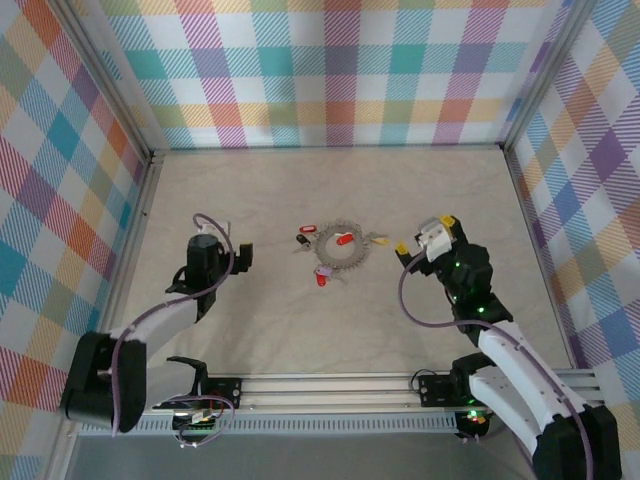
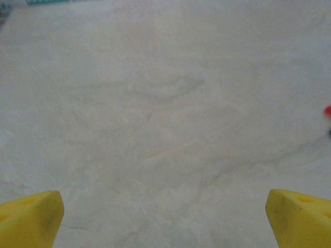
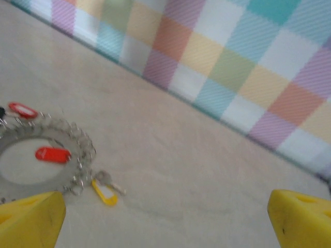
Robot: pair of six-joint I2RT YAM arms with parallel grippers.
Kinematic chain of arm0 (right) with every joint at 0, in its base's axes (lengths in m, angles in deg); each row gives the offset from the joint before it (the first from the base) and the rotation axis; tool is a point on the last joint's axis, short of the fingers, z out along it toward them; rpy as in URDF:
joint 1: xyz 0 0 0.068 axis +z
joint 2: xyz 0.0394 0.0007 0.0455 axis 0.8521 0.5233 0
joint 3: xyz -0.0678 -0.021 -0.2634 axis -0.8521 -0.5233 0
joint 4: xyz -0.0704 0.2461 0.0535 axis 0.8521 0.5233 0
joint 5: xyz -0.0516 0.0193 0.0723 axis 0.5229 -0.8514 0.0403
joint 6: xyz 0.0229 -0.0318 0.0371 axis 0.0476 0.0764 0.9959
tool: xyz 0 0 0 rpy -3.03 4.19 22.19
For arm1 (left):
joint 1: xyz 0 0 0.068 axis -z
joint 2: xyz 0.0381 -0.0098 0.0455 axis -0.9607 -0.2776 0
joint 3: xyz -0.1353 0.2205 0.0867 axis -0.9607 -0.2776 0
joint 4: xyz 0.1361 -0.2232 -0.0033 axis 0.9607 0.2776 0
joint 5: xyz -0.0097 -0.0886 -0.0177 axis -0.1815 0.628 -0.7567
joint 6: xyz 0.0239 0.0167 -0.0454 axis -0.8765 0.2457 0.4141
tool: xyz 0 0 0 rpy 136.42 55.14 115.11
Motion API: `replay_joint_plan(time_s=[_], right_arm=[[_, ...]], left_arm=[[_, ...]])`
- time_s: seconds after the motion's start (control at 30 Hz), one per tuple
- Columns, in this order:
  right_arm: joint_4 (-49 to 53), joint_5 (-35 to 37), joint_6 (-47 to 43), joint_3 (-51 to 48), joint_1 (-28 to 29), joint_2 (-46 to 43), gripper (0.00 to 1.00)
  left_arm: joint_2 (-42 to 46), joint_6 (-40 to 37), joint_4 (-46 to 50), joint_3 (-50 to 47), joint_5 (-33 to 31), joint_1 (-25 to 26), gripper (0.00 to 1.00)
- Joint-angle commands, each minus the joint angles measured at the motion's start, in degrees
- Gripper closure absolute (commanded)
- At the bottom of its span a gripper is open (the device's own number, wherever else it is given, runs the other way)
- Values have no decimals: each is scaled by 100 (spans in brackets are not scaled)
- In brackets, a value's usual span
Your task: Put the keys on the keyring
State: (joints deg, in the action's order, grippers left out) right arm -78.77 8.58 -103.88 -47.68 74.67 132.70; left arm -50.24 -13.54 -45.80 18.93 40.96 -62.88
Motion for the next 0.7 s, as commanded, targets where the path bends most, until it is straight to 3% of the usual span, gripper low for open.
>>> replay_joint_plan(time_s=[0.0,0.13,0.23,0.33,0.47,0.5,0.57,0.67], right_arm=[[-1146,302,694,-340,-162,574,0],[-2531,183,1135,-517,-626,1917,0],[-3584,-118,1774,-570,-1118,2862,0],[-3587,-467,2198,-326,-1446,3318,0],[-4586,-661,2281,-418,-1565,4177,0],[-4501,-691,2308,-315,-1601,4225,0],[-3402,-686,2303,129,-1620,4083,0],[-3070,-609,2359,337,-1623,4154,0]], left_arm=[[-423,-45,-1052,-138,57,-115,0],[-887,-534,-1438,14,287,-157,0],[-1108,-452,-1222,285,366,-295,0],[-1067,-428,-1256,242,575,-372,0],[-1034,-49,-2701,-417,969,-538,0],[-1160,-8,-2773,-418,890,-547,0],[-1555,-4,-2972,-338,911,-564,0],[-2019,51,-3115,-162,842,-604,0]])
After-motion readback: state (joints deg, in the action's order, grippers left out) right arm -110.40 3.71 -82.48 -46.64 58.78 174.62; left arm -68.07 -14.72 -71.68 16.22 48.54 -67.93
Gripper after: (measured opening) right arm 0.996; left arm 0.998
